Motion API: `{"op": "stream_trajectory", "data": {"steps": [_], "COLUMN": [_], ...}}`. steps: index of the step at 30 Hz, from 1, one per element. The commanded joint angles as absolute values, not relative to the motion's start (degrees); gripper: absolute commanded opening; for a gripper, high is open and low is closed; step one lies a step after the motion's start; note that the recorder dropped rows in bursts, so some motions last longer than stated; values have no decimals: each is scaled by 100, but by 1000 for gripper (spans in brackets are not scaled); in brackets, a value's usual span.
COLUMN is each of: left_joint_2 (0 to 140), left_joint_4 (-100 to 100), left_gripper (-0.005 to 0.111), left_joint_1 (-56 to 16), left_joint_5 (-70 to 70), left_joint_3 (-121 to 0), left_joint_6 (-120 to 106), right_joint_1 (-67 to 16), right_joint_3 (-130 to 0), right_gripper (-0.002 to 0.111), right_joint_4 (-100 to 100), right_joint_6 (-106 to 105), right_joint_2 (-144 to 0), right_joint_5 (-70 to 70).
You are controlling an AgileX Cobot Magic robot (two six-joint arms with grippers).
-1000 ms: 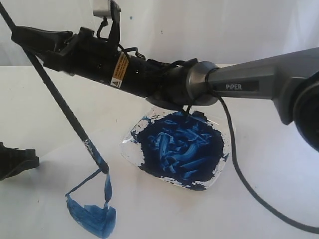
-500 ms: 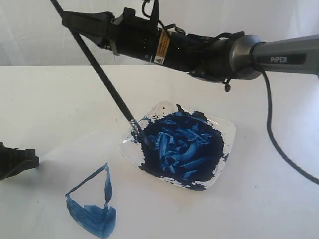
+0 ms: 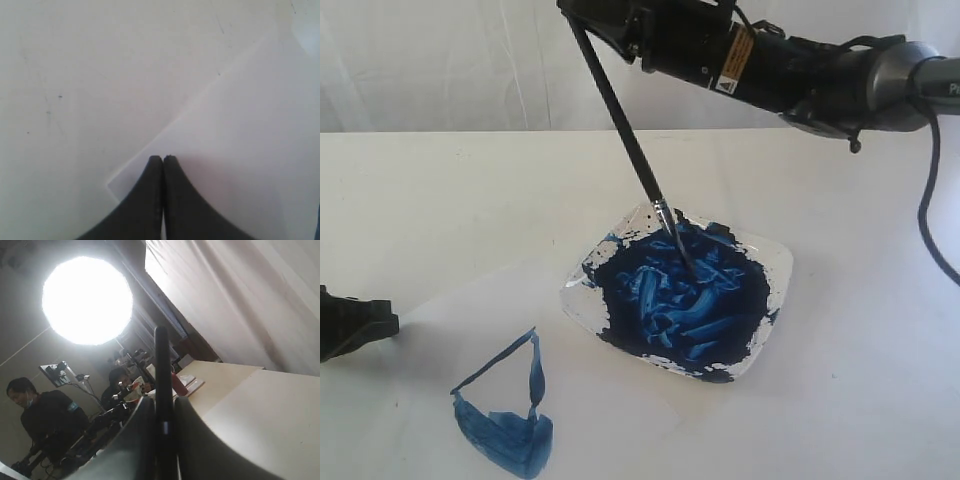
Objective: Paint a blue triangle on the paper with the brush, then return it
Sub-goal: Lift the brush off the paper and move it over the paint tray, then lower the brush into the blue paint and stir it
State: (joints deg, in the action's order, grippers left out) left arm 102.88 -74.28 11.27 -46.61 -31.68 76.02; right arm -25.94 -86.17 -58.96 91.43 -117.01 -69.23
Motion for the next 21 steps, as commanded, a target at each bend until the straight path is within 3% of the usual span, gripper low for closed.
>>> {"op": "stream_trajectory", "data": {"steps": [1,5,9,21], "left_joint_2": [10345,10345,10345,10345], "left_joint_4": [-7480,-7480,-7480,-7480], "left_gripper": [0,0,0,0], "left_joint_1": [1126,1126,1126,1126], "left_joint_5": [-3928,-3928,-3928,-3928], "left_joint_3": [-3140,-3140,-3140,-3140], "left_joint_6": [7569,7569,7556,7556], "right_joint_1": [-2326,-2098,-1940,-1940], "right_joint_3": [-8198,-7711,-6960,-6847], "right_gripper": [0,0,0,0], "right_joint_4": [-5848,-5770,-4349,-2701], "right_joint_6": [9301,9196,8805,8264], "right_joint_2": [-11537,-11485,-11472,-11759], "right_joint_5": [-6996,-6996,-6996,-6996]}}
